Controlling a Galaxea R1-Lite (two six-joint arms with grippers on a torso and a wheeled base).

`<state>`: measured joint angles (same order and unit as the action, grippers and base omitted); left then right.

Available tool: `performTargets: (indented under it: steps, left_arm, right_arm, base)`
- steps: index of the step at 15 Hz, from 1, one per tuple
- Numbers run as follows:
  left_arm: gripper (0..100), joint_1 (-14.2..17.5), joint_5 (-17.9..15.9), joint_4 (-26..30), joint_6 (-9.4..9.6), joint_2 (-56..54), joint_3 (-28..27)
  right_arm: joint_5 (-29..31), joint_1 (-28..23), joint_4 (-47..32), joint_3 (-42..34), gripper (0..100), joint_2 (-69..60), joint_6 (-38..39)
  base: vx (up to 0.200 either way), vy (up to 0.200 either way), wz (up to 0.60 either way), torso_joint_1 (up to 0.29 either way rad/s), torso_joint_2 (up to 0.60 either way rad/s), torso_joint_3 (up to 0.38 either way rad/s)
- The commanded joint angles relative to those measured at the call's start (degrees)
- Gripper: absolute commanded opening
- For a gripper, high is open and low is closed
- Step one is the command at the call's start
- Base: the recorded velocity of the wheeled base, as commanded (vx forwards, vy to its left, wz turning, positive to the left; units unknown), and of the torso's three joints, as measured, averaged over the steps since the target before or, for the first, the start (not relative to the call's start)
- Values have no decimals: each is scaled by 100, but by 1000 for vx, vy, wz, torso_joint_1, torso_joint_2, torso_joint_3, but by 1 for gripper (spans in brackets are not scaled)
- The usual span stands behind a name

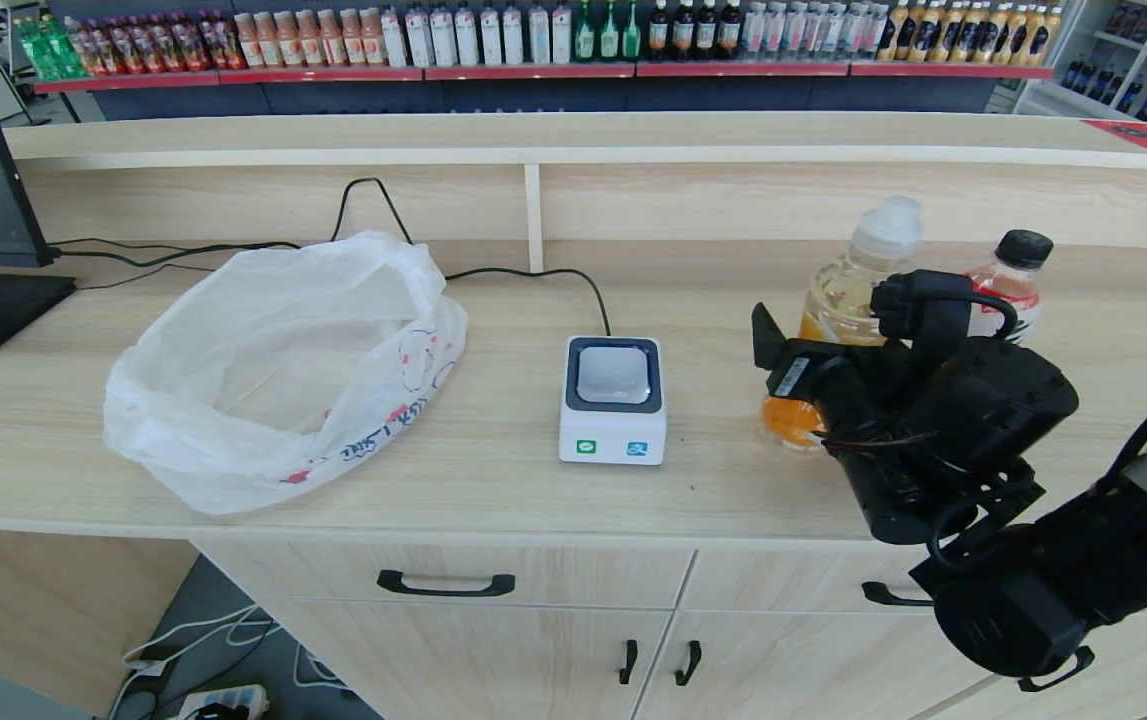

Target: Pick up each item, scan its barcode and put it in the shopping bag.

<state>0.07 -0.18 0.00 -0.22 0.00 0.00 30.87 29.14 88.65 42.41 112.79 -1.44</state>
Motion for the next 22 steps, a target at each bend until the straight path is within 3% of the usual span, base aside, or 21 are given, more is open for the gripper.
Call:
performTargets:
  steps: [1, 9, 10, 22]
  left_arm:
    - [0, 1, 1, 0, -4, 0, 0]
    - [0, 1, 1, 0, -4, 0, 0]
    - [0, 1, 1, 0, -4, 0, 0]
    - [0, 1, 1, 0, -4, 0, 0]
  right_arm:
    - [-2, 4, 30, 92, 100, 103, -6]
    - [-54, 13, 135, 189, 100, 235, -164]
    - [-54, 13, 135, 180, 0, 235, -155]
    - [-125, 13, 135, 241, 0, 24, -137]
  base:
    - [0, 0, 0, 0, 0, 0]
    - [0, 0, 0, 0, 0, 0]
    - [0, 0, 0, 0, 0, 0]
    - [0, 0, 0, 0, 0, 0]
